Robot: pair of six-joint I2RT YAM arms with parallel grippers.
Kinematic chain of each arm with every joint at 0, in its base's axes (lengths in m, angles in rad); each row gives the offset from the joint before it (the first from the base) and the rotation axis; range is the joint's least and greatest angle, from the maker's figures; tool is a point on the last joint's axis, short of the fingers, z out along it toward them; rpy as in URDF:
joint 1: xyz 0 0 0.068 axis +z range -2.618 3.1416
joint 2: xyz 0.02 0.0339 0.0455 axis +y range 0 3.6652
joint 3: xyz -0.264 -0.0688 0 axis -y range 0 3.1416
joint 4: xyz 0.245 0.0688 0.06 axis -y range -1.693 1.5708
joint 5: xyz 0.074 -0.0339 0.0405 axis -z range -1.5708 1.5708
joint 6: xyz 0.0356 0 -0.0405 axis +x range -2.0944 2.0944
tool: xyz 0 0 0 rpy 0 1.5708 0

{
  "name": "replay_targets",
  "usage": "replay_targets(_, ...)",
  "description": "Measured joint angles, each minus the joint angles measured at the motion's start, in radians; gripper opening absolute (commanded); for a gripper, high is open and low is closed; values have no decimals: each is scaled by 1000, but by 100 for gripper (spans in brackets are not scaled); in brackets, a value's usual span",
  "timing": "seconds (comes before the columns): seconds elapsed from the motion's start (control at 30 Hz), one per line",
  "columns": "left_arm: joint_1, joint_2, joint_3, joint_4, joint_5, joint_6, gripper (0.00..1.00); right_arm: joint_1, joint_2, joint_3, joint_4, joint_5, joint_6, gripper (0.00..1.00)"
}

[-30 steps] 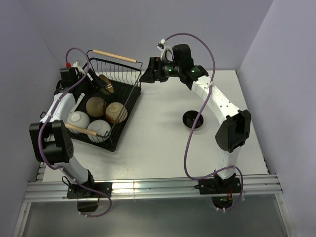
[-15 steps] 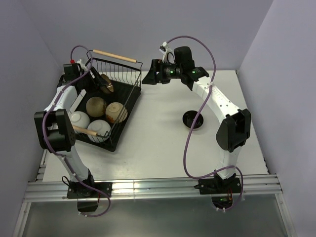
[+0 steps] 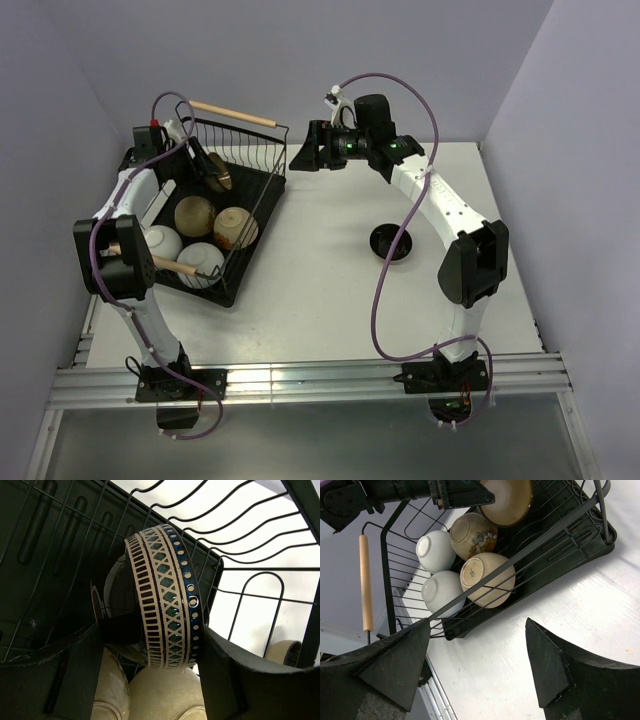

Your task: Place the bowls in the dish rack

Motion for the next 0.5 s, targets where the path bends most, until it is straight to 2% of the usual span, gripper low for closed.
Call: replay_targets(0.5,-77,28,97,-100,-77,188,0,0,0,0,0,-4,1,84)
